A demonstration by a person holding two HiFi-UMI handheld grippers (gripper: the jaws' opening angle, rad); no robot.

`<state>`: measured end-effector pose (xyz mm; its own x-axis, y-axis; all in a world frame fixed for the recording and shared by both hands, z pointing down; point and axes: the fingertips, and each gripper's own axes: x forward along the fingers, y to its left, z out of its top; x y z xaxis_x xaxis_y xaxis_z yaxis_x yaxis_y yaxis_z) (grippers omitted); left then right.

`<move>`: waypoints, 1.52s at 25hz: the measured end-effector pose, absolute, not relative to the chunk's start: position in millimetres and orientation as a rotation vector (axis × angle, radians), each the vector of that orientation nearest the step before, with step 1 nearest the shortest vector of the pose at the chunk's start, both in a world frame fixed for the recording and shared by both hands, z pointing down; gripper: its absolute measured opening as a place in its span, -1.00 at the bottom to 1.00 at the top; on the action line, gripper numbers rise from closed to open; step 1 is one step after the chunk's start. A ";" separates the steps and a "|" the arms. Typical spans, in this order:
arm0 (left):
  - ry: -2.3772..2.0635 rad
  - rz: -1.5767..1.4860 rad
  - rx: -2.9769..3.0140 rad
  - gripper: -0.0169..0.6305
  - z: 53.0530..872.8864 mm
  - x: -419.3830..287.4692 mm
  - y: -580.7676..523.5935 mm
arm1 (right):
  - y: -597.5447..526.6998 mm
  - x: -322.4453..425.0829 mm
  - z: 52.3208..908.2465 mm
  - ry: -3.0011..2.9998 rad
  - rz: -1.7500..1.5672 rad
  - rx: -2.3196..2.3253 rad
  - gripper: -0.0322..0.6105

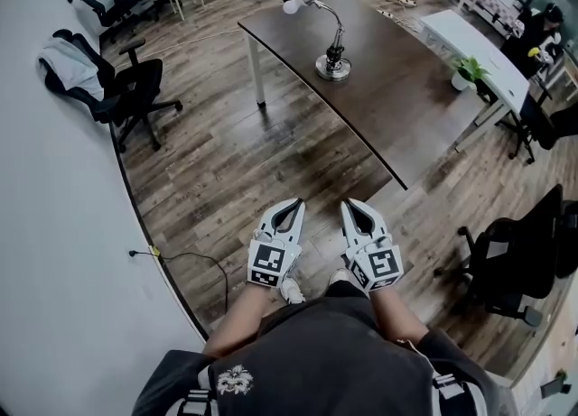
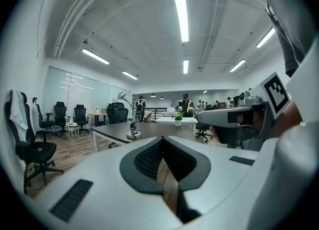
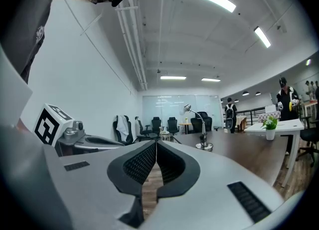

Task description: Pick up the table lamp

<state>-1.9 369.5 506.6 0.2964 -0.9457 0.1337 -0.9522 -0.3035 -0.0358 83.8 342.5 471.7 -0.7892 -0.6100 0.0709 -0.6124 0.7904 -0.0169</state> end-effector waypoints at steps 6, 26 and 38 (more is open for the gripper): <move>-1.851 0.203 2.480 -0.92 501.8 -10.1 352.9 | 328.7 79.0 466.9 -2.908 0.019 0.985 -0.81; -1.900 0.332 2.442 -0.92 498.1 13.4 221.9 | 198.2 87.1 475.4 -2.953 -0.005 0.805 -0.81; -1.964 0.311 2.361 -0.92 498.3 -2.7 170.9 | 148.7 80.3 476.5 -2.988 0.070 0.791 -0.81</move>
